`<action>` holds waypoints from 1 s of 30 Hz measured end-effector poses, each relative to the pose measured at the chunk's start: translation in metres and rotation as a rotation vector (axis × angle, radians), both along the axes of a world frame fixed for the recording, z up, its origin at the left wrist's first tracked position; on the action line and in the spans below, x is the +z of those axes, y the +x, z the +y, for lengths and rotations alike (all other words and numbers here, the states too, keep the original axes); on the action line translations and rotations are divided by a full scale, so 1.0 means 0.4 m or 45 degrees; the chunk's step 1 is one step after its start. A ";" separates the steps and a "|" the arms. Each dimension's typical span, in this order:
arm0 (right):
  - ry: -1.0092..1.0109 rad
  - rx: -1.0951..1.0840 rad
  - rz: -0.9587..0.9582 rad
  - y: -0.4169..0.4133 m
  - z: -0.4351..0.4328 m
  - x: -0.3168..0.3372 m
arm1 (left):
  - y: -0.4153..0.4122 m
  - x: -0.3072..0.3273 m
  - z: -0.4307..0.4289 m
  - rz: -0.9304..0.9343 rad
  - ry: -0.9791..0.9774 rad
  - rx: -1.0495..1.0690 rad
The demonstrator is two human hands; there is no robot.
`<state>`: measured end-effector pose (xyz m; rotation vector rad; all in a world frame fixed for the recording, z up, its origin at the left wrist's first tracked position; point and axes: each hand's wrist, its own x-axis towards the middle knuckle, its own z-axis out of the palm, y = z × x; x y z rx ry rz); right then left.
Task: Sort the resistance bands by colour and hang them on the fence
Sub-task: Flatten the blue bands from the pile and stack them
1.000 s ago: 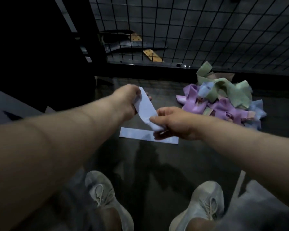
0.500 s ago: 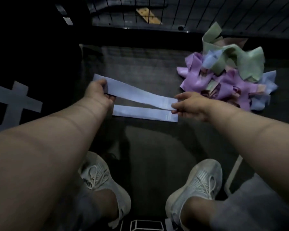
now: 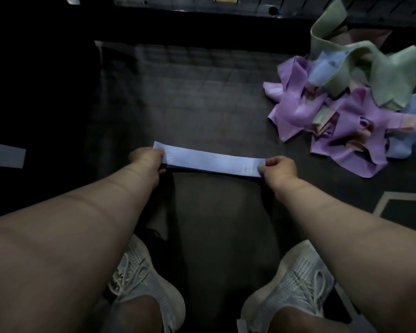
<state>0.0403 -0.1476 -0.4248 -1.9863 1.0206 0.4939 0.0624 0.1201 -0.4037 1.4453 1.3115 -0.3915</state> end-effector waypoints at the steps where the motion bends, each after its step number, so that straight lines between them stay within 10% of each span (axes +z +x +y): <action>1: -0.016 0.019 0.006 0.001 -0.001 -0.004 | 0.003 -0.012 0.002 -0.021 0.014 -0.049; 20: -0.425 1.239 -0.001 -0.010 -0.039 -0.001 | -0.002 -0.074 -0.001 0.125 0.664 -0.617; 30: -0.373 1.017 0.120 -0.013 -0.005 -0.016 | -0.001 -0.091 0.034 0.090 0.353 -0.564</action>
